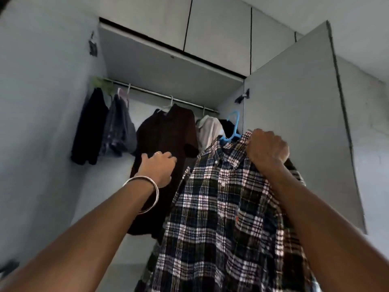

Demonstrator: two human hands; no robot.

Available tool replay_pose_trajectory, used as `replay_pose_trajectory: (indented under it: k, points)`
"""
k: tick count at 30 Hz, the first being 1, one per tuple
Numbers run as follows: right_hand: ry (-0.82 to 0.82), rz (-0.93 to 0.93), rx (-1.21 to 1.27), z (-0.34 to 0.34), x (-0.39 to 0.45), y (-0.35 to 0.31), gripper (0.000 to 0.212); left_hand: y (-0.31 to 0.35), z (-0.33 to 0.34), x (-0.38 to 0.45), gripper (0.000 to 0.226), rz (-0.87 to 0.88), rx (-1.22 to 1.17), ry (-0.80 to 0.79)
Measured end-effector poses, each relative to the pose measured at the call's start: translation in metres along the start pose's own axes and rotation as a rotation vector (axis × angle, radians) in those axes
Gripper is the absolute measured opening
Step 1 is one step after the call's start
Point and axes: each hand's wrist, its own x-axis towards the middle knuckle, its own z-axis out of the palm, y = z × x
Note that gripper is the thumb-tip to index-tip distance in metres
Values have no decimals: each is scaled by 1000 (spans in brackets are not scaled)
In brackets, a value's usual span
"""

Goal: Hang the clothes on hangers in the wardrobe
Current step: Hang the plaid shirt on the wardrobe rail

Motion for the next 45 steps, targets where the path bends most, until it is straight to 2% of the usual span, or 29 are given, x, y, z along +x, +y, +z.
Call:
replay_pose_trajectory:
  k: [2,3,4,6,9,11,12,14,16,18,22,28,33,37,39,42,45]
  points:
    - [18,-29,-69,21,40,-25,27,-3,15,54,51,24,7,4]
    - [18,-41,-71,21,42,-29,28,0,14,55,52,32,24,4]
    - [71,-67,-92,41,67,-43,29,-4,32,90,53,43,53,83]
    - [116,-67,-125,47,90,-49,31,-9,31,109,57,58,72,112]
    - [188,-39,-140,91,138,-72,31,-21,61,174,63,42,94,199]
    - [140,-35,-138,104,150,-83,29,-22,67,193,70,33,70,194]
    - [149,-56,-167,133,168,-93,29,-20,87,227,72,41,79,225]
    - [180,-44,-122,167,201,-107,30,-12,107,277,68,49,41,295]
    - [131,-18,-87,180,215,-113,29,-3,105,304,59,98,72,288]
    - [177,-4,-70,214,262,-133,28,-5,124,368,52,141,162,314]
    - [104,-3,-22,244,284,-147,28,-10,148,408,47,216,514,243]
    - [177,-29,34,289,333,-184,29,-58,169,455,43,178,797,391]
    - [189,-47,53,311,349,-201,31,-70,170,446,35,159,516,504]
    - [207,-70,84,322,370,-233,31,-93,153,438,52,74,176,697]
    - [240,-60,101,326,387,-242,32,-94,143,439,54,28,131,831]
    - [265,-3,105,328,406,-251,33,-103,129,444,54,-12,111,935]
    - [283,-39,124,339,418,-283,33,-125,134,450,49,-61,165,924]
